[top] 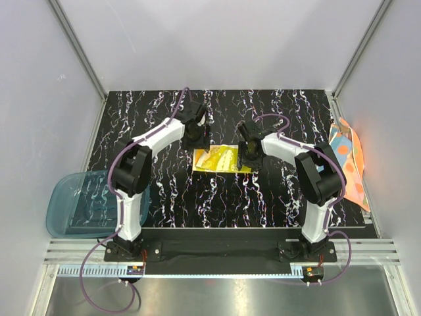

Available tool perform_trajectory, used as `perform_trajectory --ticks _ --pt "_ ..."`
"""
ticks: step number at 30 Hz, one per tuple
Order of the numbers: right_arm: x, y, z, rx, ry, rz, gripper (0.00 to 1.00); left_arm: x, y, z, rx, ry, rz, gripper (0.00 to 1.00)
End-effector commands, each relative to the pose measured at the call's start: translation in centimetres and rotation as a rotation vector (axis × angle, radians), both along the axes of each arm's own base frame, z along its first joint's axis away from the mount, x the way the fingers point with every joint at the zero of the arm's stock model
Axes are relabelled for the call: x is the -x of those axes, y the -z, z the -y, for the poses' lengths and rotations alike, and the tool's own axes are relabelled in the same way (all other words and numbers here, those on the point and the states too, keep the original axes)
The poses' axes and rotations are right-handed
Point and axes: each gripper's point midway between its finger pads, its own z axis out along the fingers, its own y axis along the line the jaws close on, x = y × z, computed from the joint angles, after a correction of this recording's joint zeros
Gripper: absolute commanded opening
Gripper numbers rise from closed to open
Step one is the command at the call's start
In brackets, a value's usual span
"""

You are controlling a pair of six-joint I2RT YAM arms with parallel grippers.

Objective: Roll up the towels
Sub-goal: Fold the towel

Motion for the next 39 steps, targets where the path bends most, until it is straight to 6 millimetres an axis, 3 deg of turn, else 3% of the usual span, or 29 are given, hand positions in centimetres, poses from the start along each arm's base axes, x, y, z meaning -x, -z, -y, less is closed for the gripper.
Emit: perform_trajectory --ticks 1,17,20,21,25,34,39 --pt "0.7 2.2 1.0 0.071 -0.016 -0.042 0.60 -0.5 -0.1 2.4 0.100 0.025 0.011 0.67" --pt "0.5 2.8 0.9 0.081 -0.028 -0.063 0.58 0.5 2.5 3.2 0.164 0.038 -0.008 0.47" --pt "0.7 3.2 0.9 0.085 -0.029 -0.074 0.58 0.7 2.3 3.3 0.176 0.040 0.001 0.36" --pt "0.8 3.3 0.9 0.085 -0.029 -0.077 0.58 0.8 2.4 3.2 0.177 0.040 -0.001 0.23" --pt "1.0 3.7 1.0 0.090 -0.028 -0.090 0.57 0.7 1.9 2.7 0.163 0.018 0.027 0.01" --pt "1.4 4.1 1.3 0.102 -0.033 -0.110 0.58 0.4 -0.7 0.4 0.117 -0.071 0.158 0.00" --pt "1.6 4.4 1.2 0.101 -0.037 -0.126 0.58 0.4 -1.2 -0.9 0.068 -0.116 0.204 0.03"
